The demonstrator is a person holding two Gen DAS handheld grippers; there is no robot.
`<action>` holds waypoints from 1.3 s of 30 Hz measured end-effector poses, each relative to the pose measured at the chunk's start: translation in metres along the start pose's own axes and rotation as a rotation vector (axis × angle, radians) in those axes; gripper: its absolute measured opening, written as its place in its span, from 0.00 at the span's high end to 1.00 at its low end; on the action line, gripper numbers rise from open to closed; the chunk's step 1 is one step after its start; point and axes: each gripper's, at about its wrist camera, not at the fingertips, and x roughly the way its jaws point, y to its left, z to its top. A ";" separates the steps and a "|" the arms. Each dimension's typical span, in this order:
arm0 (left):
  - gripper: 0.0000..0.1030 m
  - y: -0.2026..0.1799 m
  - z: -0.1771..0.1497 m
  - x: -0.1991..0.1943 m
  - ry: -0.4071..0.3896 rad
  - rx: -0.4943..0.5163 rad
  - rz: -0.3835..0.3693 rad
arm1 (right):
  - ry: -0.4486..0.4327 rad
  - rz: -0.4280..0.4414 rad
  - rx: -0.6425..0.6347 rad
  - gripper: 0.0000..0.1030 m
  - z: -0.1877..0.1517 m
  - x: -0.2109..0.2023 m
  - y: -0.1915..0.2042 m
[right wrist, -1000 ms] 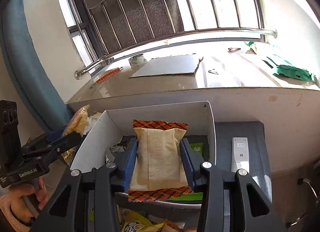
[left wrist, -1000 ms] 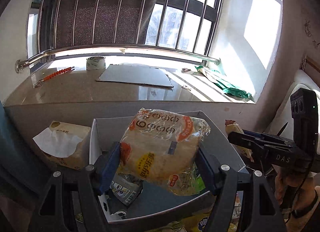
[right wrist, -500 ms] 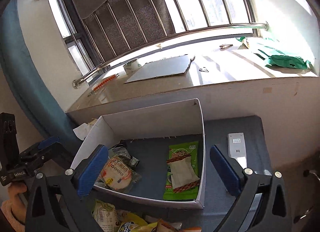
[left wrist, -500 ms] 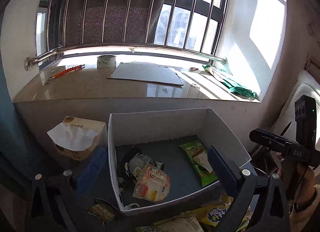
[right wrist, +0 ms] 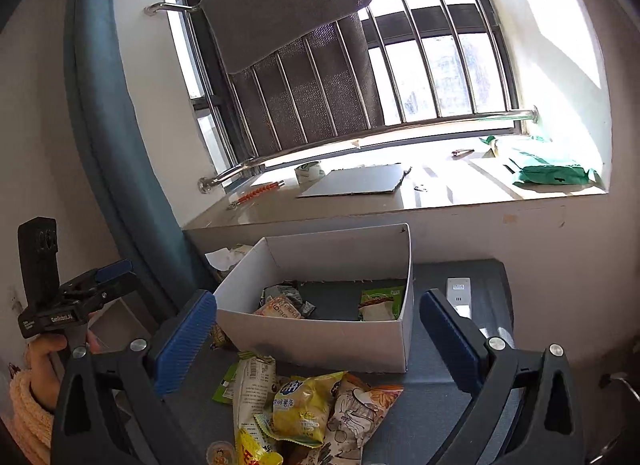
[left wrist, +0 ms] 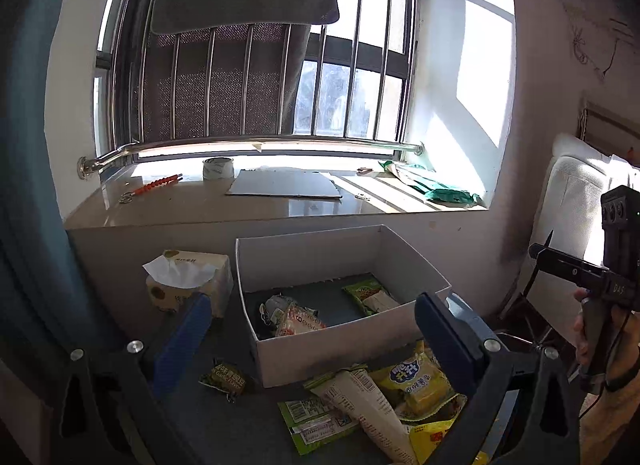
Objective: Organize snacks
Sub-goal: 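Lift both open tools out of the white box back toward the pile, then grasp the clear jelly cup with the right tool while the left tool grasps the green pea snack bag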
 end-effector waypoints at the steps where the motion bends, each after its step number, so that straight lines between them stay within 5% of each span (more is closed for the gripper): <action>1: 0.00 -0.004 -0.007 -0.008 -0.010 0.013 -0.007 | -0.008 -0.004 -0.013 0.00 -0.007 -0.010 0.004; 10: 0.00 -0.023 -0.083 -0.046 0.021 -0.048 -0.050 | -0.022 -0.033 0.024 0.00 -0.090 -0.065 0.015; 18: 0.00 -0.017 -0.126 -0.051 0.086 -0.154 -0.099 | 0.109 -0.067 0.141 0.00 -0.161 -0.070 -0.009; 29: 0.00 -0.014 -0.132 -0.053 0.082 -0.160 -0.091 | 0.189 -0.275 -0.033 0.00 -0.172 -0.046 -0.031; 35: 0.00 -0.019 -0.133 -0.049 0.099 -0.135 -0.083 | 0.327 -0.244 -0.217 0.00 -0.177 0.006 -0.032; 39: 0.00 -0.020 -0.136 -0.046 0.113 -0.129 -0.074 | 0.329 -0.174 -0.252 0.00 -0.176 0.025 -0.039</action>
